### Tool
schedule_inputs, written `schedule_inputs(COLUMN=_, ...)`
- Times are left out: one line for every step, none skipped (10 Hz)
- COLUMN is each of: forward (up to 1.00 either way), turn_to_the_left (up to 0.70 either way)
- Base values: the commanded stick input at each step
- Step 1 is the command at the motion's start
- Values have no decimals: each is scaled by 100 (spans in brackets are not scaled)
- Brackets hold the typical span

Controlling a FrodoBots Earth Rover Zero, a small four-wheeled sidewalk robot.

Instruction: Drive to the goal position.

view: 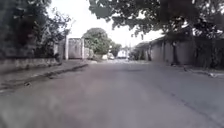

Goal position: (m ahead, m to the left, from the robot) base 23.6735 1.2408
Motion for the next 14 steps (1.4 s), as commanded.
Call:
schedule_inputs(forward=100, turn_to_the_left=7)
schedule_inputs(forward=100, turn_to_the_left=7)
schedule_inputs(forward=100, turn_to_the_left=7)
schedule_inputs(forward=100, turn_to_the_left=7)
schedule_inputs(forward=100, turn_to_the_left=7)
schedule_inputs(forward=100, turn_to_the_left=7)
schedule_inputs(forward=100, turn_to_the_left=7)
schedule_inputs(forward=100, turn_to_the_left=7)
schedule_inputs(forward=100, turn_to_the_left=7)
schedule_inputs(forward=100, turn_to_the_left=7)
schedule_inputs(forward=100, turn_to_the_left=7)
schedule_inputs(forward=100, turn_to_the_left=7)
schedule_inputs(forward=100, turn_to_the_left=7)
schedule_inputs(forward=100, turn_to_the_left=-3)
